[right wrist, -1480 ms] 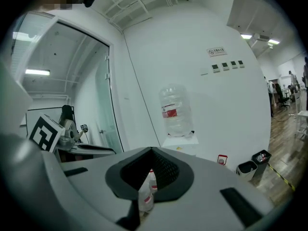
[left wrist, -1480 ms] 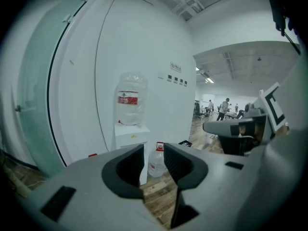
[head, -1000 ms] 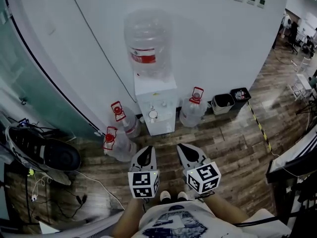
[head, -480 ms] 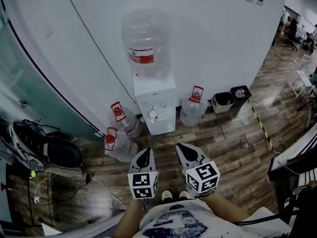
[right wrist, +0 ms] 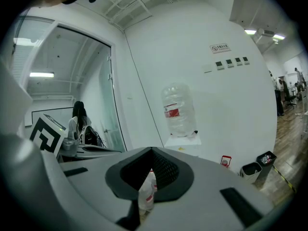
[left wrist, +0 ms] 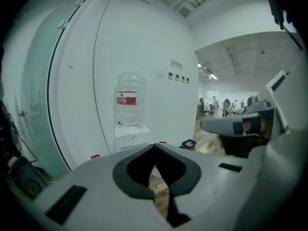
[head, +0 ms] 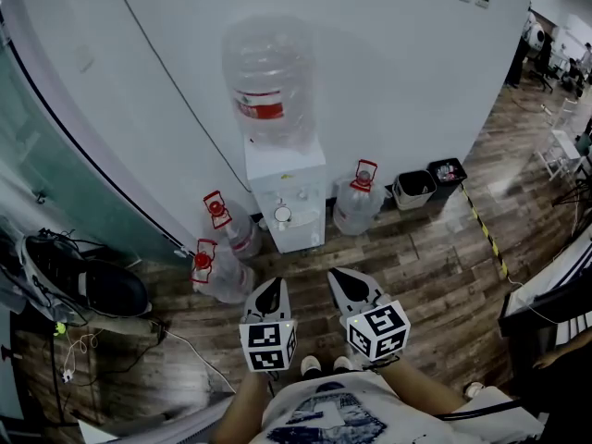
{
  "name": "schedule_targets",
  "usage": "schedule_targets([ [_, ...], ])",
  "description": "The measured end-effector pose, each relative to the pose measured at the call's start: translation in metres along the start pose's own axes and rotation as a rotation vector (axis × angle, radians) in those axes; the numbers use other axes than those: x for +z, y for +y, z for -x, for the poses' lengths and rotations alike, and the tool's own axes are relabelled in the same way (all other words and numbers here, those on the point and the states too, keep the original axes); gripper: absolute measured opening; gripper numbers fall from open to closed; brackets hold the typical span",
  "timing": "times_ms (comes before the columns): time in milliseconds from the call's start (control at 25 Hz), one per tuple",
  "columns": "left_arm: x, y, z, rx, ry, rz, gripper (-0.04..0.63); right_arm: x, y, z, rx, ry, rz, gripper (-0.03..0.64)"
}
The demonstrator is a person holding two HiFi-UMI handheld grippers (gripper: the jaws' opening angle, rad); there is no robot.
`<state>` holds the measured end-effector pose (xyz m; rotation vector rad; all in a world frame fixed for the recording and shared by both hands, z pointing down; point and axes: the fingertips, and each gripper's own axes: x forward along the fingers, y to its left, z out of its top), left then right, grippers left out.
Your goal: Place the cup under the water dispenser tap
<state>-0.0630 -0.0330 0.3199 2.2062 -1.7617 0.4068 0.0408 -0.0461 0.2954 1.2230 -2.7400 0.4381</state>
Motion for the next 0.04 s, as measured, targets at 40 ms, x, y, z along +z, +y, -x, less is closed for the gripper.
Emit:
schedule_targets([
  [40,-0.0001,0.0003,-0.0006,0.000,0.001,0.001,0.049,-0.0003,-0.0003,-0.0006,0.000,0.001,-0.001,0.020],
])
